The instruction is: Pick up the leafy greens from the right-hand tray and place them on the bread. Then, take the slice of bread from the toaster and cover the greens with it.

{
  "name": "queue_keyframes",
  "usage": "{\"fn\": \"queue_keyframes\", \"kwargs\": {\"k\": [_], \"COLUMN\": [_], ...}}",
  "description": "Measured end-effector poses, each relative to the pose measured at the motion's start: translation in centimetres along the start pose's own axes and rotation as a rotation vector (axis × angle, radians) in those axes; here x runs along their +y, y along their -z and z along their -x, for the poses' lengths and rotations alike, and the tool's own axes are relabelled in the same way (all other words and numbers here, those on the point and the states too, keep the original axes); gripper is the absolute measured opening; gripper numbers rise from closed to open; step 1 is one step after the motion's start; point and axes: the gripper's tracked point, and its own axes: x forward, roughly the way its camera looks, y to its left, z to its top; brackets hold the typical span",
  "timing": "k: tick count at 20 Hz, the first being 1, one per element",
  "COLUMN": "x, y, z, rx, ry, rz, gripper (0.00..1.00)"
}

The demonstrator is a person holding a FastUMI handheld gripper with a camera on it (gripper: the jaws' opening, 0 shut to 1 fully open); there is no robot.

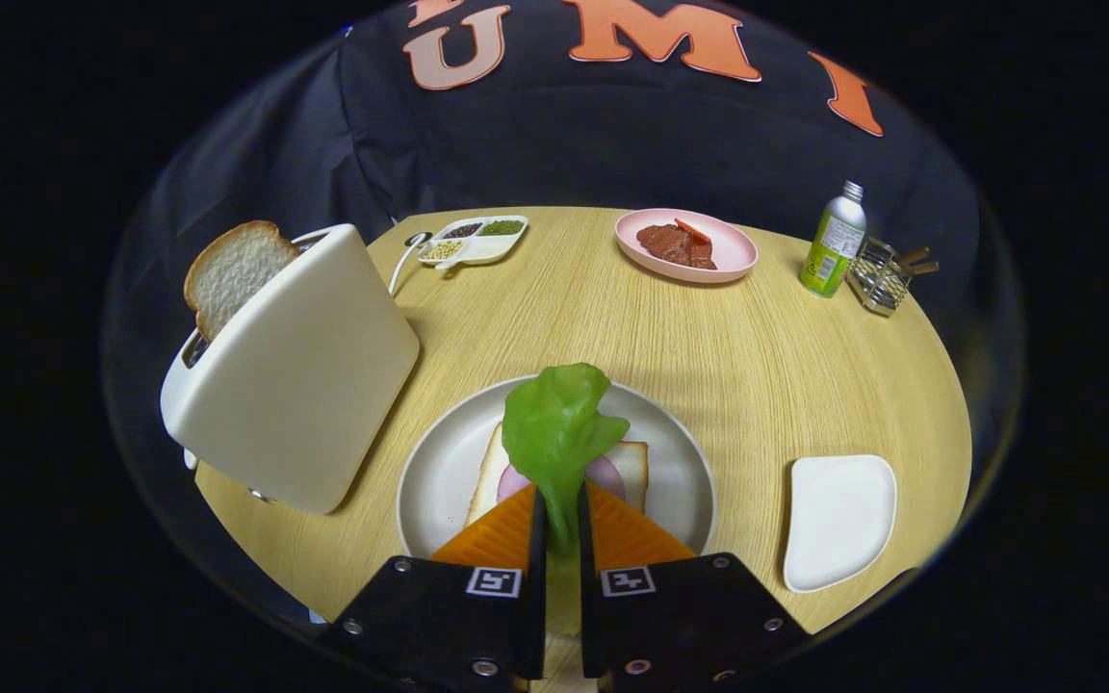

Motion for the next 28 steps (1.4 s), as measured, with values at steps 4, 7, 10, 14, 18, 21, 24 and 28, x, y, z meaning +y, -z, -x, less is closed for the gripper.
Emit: {"fn": "queue_keyframes", "kwargs": {"k": [4,7,10,14,18,21,24,28], "x": [-0.2,-0.4,-0.5,-0.6,-0.7,0.7,2.3,5.8], "y": [0.1,0.3,0.4,0.2,-1.0,-2.7,-4.8,-8.4], "z": [-0.1,-0.1,-0.1,0.5,2.2,4.1,6.0,8.3], "rx": [0.009,0.015,0.019,0.005,-0.018,-0.050,-0.081,-0.129], "ry": [0.015,0.027,0.041,0.059,0.102,0.100,0.099,0.076], "rz": [-0.003,-0.007,-0.004,-0.017,0.013,0.020,0.025,-0.008], "gripper": [0.26,0.51,0.71,0.91,0.98,0.98,0.98,0.98]}}
